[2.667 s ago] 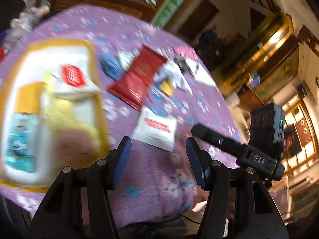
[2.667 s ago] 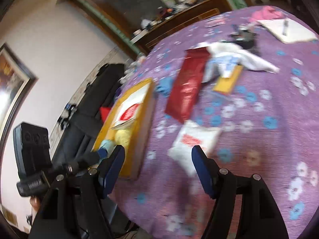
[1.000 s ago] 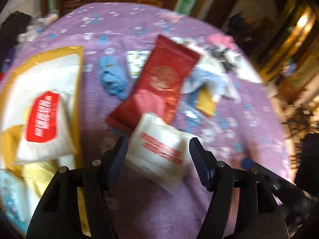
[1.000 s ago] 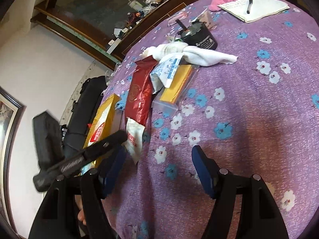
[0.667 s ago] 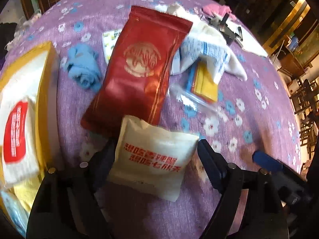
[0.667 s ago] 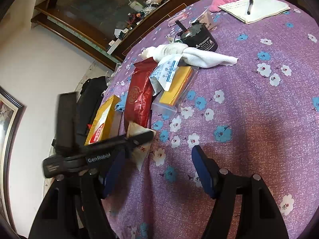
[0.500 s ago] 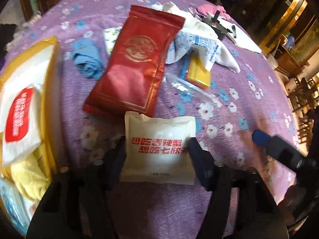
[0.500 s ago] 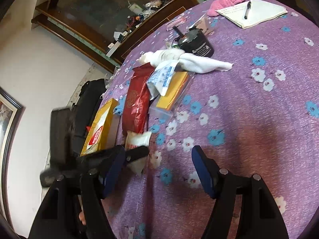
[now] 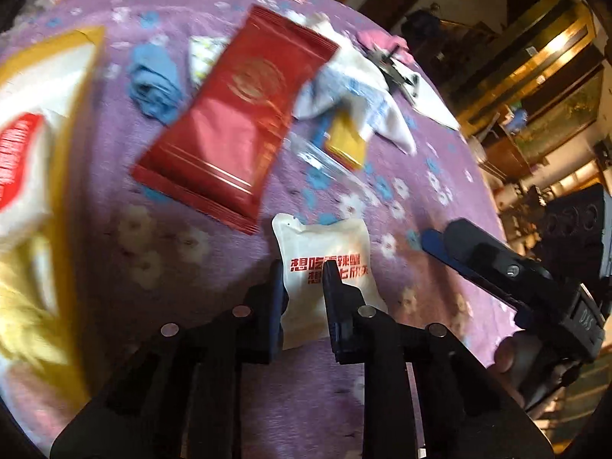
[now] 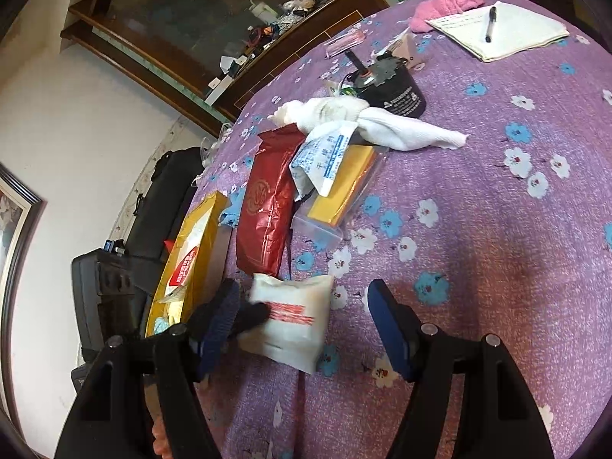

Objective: Organize soft objects
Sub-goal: 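Place the white pouch in the tray with the left gripper while the right grasps the red foil packet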

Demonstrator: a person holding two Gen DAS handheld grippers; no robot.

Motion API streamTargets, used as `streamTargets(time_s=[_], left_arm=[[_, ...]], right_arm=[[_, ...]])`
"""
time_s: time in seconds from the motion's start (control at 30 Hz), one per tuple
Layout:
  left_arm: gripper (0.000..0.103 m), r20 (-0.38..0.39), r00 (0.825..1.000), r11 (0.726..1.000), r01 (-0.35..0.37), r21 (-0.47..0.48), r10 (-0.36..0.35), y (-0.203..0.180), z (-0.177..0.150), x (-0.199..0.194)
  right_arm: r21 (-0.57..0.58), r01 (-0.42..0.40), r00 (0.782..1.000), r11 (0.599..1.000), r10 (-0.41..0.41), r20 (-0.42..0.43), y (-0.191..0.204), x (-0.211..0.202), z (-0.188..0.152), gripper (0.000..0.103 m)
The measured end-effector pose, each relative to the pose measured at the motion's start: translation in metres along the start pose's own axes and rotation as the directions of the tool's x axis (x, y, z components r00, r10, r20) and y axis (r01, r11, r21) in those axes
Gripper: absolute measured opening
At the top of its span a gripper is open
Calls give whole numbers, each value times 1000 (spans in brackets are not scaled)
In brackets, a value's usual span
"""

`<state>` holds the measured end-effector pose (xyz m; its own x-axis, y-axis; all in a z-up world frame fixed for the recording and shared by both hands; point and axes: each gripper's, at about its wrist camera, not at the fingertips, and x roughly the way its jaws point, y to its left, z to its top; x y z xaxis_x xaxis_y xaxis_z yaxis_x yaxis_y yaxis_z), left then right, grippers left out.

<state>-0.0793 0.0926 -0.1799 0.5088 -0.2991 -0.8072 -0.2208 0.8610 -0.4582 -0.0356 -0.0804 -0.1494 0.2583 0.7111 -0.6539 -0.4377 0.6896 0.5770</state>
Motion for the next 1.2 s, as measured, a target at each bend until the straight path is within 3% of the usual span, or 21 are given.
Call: streamTargets(time_s=[0.13, 0.17, 0.2, 0.27, 0.33, 0.4, 0.53, 0.63, 0.7, 0.73, 0.77, 0.83, 1.0, 1.07, 1.2], left_arm=[[18, -16, 999, 999, 44, -31, -44, -2, 1, 4], [18, -15, 999, 999, 42, -29, -42, -2, -1, 4], [18, -15, 999, 998, 47, -33, -48, -4, -2, 3], [18, -19, 998, 997, 66, -40, -67, -5, -3, 4], [18, -13, 998, 997, 67, -37, -68, -5, -4, 2], [18, -3, 997, 995, 74, -60, -74, -3, -5, 4], [12, 29, 997, 997, 70, -43, -69, -5, -5, -4], [9, 43, 995, 994, 88, -59, -86, 0, -7, -15], [8, 60, 992, 990, 120, -73, -115, 5, -12, -26], [7, 76, 990, 990, 125, -72, -120, 8, -15, -33], [7, 96, 988, 989, 127, -76, -119, 10, -18, -40], [7, 112, 985, 986, 138, -95, -127, 15, -21, -51], [7, 176, 973, 976, 171, -133, -146, 36, -32, -83], [6, 185, 970, 971, 189, -148, -160, 44, -33, -90], [6, 203, 963, 963, 212, -163, -178, 55, -33, -101]], right_arm=[[16, 32, 999, 999, -32, -38, -4, 10, -7, 66], [11, 42, 998, 999, -41, -46, -4, 12, -8, 60], [-3, 83, 995, 997, -83, -53, -3, 15, -12, 42], [-19, 113, 989, 993, -114, -95, -4, 23, -16, 17], [-26, 115, 986, 993, -117, -115, -4, 28, -20, 13], [-53, 126, 985, 991, -131, -111, -1, 30, -21, 13], [-47, 67, 988, 997, -73, -136, -3, 31, -20, 13], [-96, 40, 997, 995, -46, -60, 8, 16, -9, 17], [-128, 56, 998, 990, -57, -4, 20, 5, 5, 41], [-136, 58, 998, 989, -56, 20, 23, 2, 12, 73], [-141, 68, 996, 988, -60, 62, 26, 0, 22, 84], [-155, 94, 993, 983, -82, 84, 33, 7, 36, 84], [-166, 14, 998, 986, -23, -52, 52, 58, 55, 83], [-147, 45, 994, 988, -59, -94, 56, 85, 58, 82], [-103, 88, 985, 991, -102, -140, 57, 117, 62, 69]])
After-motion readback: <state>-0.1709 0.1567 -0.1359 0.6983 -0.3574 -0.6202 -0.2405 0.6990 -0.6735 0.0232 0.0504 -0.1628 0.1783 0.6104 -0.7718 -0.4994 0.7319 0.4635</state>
